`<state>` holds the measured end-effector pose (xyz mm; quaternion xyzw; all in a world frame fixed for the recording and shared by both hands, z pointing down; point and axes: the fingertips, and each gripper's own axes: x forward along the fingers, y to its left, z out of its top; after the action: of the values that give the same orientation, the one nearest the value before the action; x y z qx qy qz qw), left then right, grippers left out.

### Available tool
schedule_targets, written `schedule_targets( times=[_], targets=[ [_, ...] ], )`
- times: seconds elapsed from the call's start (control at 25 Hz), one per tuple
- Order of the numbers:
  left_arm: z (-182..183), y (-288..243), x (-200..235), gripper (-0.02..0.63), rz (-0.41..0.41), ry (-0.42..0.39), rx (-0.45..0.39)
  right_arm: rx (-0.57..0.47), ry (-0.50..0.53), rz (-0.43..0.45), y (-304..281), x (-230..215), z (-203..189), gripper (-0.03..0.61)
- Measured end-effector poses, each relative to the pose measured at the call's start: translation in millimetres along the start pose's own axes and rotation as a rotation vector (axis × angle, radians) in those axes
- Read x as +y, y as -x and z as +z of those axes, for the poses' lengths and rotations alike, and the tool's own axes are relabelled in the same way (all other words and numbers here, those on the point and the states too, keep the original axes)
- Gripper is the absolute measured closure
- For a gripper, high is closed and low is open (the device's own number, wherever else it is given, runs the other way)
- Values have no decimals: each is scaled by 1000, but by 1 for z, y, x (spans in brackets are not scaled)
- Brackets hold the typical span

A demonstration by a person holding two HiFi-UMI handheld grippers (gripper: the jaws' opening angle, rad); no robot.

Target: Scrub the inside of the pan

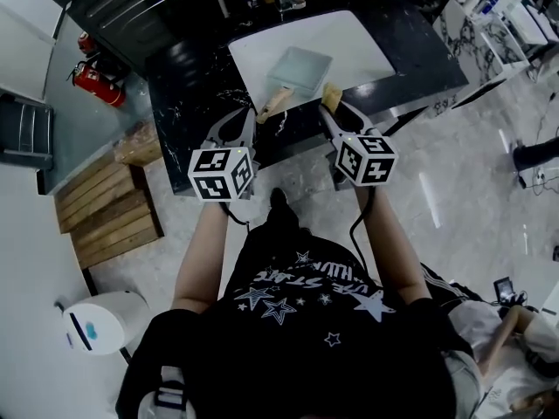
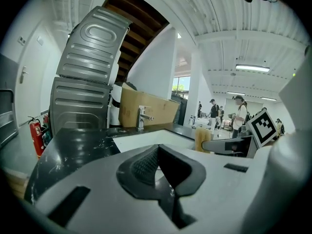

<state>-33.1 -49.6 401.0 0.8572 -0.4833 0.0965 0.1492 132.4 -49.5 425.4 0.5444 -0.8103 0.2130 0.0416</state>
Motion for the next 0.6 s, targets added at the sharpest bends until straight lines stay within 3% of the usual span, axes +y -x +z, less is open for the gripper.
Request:
schedule_targets(
  times=[0.6],
  targets=[
    [38, -95, 78, 606, -51, 1, 6, 36, 73, -38, -123, -16, 38, 430]
  ],
)
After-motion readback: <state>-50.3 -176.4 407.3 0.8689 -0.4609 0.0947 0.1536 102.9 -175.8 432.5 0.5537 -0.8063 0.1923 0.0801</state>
